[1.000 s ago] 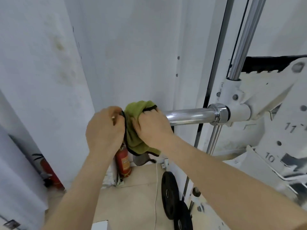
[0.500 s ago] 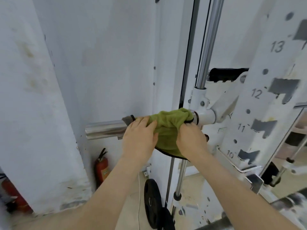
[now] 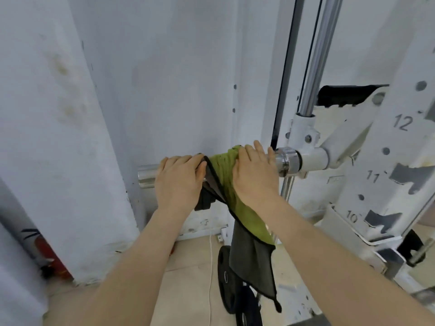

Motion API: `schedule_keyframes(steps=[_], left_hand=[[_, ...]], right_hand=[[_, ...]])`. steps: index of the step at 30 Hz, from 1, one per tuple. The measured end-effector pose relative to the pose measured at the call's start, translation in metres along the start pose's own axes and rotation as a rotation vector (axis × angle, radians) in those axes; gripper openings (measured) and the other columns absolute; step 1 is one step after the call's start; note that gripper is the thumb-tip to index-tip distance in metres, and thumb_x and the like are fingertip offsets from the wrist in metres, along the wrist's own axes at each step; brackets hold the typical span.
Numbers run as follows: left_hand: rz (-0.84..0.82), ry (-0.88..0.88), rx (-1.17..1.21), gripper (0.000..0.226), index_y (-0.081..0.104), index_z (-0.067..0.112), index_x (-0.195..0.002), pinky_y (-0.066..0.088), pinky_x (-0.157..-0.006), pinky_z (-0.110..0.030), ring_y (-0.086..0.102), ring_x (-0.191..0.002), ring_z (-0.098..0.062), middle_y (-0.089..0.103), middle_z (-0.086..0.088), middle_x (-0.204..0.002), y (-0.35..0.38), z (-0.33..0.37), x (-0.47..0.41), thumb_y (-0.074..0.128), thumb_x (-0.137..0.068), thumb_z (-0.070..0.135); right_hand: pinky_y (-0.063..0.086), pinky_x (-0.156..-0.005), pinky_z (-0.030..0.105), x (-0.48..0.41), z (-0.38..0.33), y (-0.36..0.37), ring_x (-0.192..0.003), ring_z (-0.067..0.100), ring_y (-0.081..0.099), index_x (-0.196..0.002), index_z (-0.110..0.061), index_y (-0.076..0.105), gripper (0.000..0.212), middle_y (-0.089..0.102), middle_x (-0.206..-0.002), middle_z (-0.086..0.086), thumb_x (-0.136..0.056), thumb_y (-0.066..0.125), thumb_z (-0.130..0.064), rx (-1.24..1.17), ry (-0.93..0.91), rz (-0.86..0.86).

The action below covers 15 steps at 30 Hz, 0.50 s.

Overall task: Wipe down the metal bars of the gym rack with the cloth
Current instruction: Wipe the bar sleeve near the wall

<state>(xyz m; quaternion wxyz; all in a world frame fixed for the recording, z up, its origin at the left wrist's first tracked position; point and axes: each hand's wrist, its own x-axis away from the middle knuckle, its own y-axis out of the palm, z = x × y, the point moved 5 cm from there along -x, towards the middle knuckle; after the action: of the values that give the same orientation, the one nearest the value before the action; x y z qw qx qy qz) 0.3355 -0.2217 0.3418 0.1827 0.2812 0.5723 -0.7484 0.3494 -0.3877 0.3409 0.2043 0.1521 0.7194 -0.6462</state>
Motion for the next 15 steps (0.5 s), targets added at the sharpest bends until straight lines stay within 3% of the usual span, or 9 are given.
schedule_keyframes(steps=[3,4,6,8,10,11,13,15], left_hand=[[-0.027,-0.111,-0.03,0.034,0.065,0.03,-0.104,0.026,-0.11,-0.048,0.055,-0.108,-0.022,0.069,0.011,-0.099,-0.009,-0.025,0.004,0.033,-0.1,0.039],[-0.024,-0.152,-0.039,0.033,0.065,0.029,-0.097,0.029,-0.107,-0.047,0.056,-0.106,-0.024,0.068,0.008,-0.095,-0.014,-0.039,0.004,0.034,-0.099,0.039],[-0.014,-0.216,0.115,0.032,0.058,0.029,-0.081,0.041,-0.086,-0.037,0.059,-0.092,-0.023,0.062,0.007,-0.082,-0.025,-0.067,0.006,0.034,-0.099,0.038],[-0.069,-0.338,0.463,0.032,0.064,0.029,-0.089,0.04,-0.075,-0.024,0.057,-0.084,-0.008,0.062,0.014,-0.086,-0.029,-0.082,0.007,0.035,-0.101,0.034],[-0.1,-0.471,0.716,0.031,0.065,0.027,-0.109,0.041,-0.084,-0.019,0.057,-0.093,-0.004,0.063,0.012,-0.101,-0.023,-0.094,0.009,0.035,-0.102,0.035],[-0.135,-0.51,0.797,0.033,0.062,0.026,-0.116,0.044,-0.091,-0.025,0.058,-0.101,-0.008,0.064,0.008,-0.11,-0.016,-0.1,0.011,0.034,-0.102,0.037],[-0.259,-0.551,0.968,0.039,0.057,0.027,-0.122,0.051,-0.093,-0.037,0.063,-0.104,-0.016,0.064,0.0,-0.117,-0.004,-0.104,0.02,0.031,-0.101,0.048],[-0.334,-0.55,1.067,0.052,0.051,0.025,-0.13,0.053,-0.092,-0.04,0.066,-0.102,-0.017,0.064,-0.002,-0.118,0.007,-0.106,0.028,0.029,-0.097,0.06]], right_hand=[[-0.006,-0.117,0.052,-0.019,-0.046,-0.009,-0.148,0.026,-0.001,-0.13,-0.013,0.055,0.042,0.024,-0.158,0.009,-0.095,0.034,-0.024,0.049,-0.042,-0.115],[-0.002,-0.118,0.051,-0.024,-0.058,-0.01,-0.148,0.027,0.002,-0.128,-0.013,0.055,0.041,0.023,-0.158,0.01,-0.096,0.033,-0.025,0.027,-0.056,-0.141],[0.019,-0.114,0.048,-0.024,-0.082,-0.007,-0.137,0.03,0.032,-0.122,-0.013,0.055,0.04,0.044,-0.143,0.011,-0.098,0.03,-0.032,-0.072,-0.173,-0.124],[0.031,-0.105,0.047,-0.014,-0.105,0.003,-0.114,0.029,0.052,-0.11,-0.015,0.061,0.045,0.062,-0.116,0.006,-0.098,0.028,-0.045,-0.102,-0.292,-0.039],[0.039,-0.091,0.044,-0.009,-0.116,0.007,-0.094,0.027,0.057,-0.093,-0.017,0.064,0.051,0.066,-0.096,0.003,-0.098,0.027,-0.052,-0.039,-0.315,0.053],[0.041,-0.079,0.04,-0.014,-0.117,0.007,-0.084,0.026,0.056,-0.082,-0.018,0.061,0.053,0.064,-0.086,0.002,-0.098,0.025,-0.053,-0.026,-0.306,0.058],[0.035,-0.062,0.034,-0.033,-0.117,0.006,-0.071,0.025,0.052,-0.068,-0.016,0.053,0.057,0.059,-0.073,0.001,-0.099,0.022,-0.052,-0.035,-0.27,-0.034],[0.035,-0.064,0.033,-0.056,-0.116,0.015,-0.078,0.027,0.055,-0.079,-0.015,0.058,0.054,0.063,-0.089,0.005,-0.098,0.021,-0.049,-0.082,-0.2,-0.276]])
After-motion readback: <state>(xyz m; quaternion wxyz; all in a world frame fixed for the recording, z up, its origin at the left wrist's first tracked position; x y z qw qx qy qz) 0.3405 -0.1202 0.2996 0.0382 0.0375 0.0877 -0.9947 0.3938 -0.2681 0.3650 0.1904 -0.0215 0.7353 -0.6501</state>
